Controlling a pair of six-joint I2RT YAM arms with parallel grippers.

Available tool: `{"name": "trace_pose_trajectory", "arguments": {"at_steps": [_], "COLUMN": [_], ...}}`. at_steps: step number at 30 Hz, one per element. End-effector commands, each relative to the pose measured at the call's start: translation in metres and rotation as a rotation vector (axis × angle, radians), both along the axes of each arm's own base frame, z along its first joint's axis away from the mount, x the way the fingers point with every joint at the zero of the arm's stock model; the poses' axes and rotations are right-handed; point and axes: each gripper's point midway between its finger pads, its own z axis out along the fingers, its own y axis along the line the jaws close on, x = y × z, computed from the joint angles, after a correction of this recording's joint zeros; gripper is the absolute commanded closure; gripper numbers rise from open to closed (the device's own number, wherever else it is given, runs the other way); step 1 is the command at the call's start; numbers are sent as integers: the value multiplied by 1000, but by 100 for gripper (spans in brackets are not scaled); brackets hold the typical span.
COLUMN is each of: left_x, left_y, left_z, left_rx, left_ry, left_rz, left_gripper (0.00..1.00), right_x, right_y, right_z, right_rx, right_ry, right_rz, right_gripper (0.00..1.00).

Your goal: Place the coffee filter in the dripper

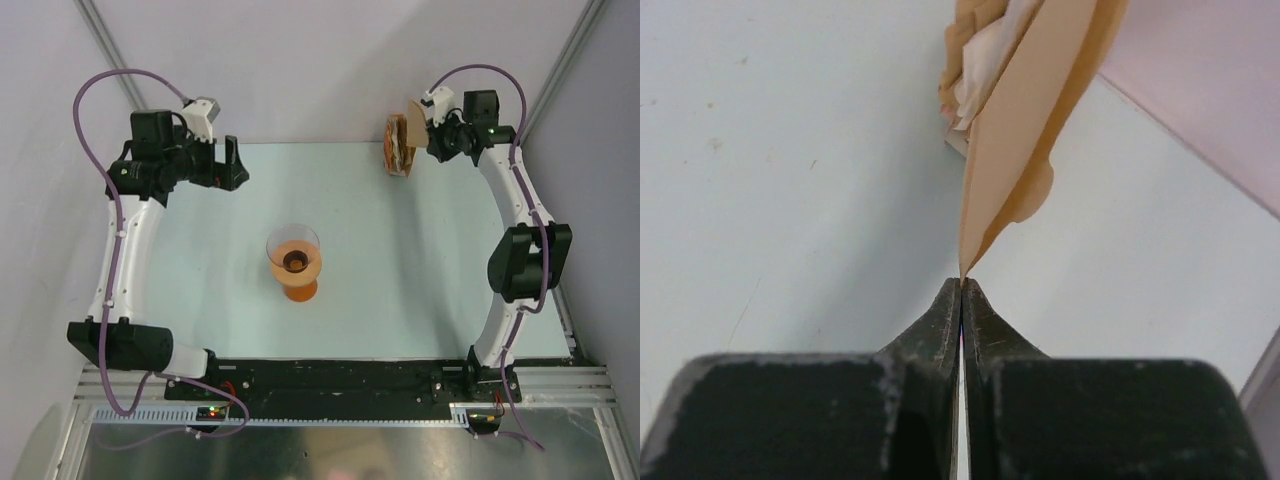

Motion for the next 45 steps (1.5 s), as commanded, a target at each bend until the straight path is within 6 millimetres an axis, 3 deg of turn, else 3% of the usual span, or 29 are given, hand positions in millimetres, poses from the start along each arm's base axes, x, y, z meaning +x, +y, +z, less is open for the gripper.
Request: {"name": "trace_pose_trajectory", "arguments": {"at_steps": [1, 7, 12, 19, 28, 35, 41, 45], "left_x": [6, 3, -13, -41, -75, -103, -133, -142], "left_y": [-10, -28, -51, -85, -127, -148, -159, -166], "left_z": [25, 45, 60, 73, 60, 57, 69, 66], "left_rx": [-7, -4, -17, -24, -51, -31, -64, -52], "left_ry": [-89, -179, -264, -332, -311, -350, -342, -354], "left_rz": [-105, -270, -448, -610, -766, -878, -872, -804], "left_gripper": [0, 0, 0, 0, 0, 0, 0, 0], "right_x": [-30, -80, -127, -174, -225, -250, -249, -248], "right_y": [14, 42, 69, 104, 141, 157, 159, 161], "right_z": [42, 75, 92, 112, 130, 137, 138, 140], "right_rx": [-40, -120, -156, -116, -40, -19, -35, -8], "right_ry": [-76, -165, -201, -221, -228, -220, -212, -177], "right_rz": [123, 325, 469, 574, 705, 754, 707, 647], "right_gripper": [100, 100, 100, 100, 100, 100, 100, 100]}}
